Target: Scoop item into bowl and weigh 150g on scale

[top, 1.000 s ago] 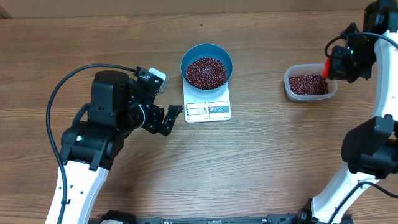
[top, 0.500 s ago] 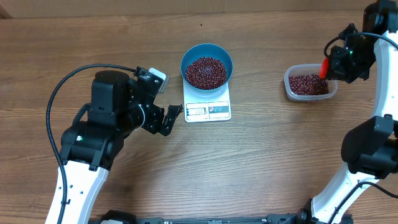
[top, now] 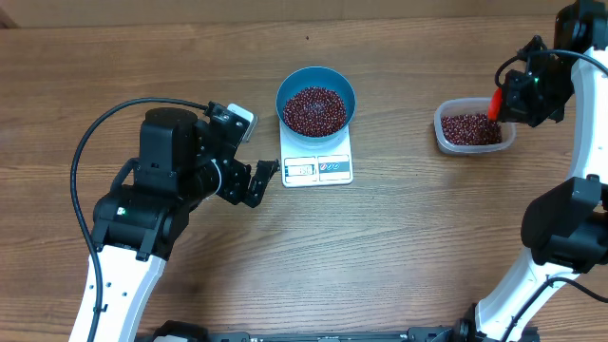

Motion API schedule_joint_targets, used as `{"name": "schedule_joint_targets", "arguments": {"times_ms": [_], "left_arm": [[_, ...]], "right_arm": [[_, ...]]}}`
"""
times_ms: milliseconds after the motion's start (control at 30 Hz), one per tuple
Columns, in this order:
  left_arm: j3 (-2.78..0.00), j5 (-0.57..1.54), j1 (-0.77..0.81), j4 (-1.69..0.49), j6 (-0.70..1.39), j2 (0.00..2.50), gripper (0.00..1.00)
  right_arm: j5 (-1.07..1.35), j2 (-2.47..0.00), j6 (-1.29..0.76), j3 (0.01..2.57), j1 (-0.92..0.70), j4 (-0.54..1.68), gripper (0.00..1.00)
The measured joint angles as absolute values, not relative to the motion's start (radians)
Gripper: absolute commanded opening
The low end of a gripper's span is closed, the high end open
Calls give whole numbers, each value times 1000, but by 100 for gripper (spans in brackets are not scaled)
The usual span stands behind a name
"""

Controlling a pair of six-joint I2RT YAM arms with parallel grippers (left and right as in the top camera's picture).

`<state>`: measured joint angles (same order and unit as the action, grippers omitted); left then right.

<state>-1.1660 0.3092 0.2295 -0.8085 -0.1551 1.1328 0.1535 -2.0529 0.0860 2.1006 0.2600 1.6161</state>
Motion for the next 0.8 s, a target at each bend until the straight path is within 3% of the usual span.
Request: {"name": "schedule_joint_targets", "arguments": {"times_ms": [800], "left_arm": [[-1166,309,229,-809,-155,1133,100]], "right_arm": [[176,-2053,86,2101,260,1617,4]]}}
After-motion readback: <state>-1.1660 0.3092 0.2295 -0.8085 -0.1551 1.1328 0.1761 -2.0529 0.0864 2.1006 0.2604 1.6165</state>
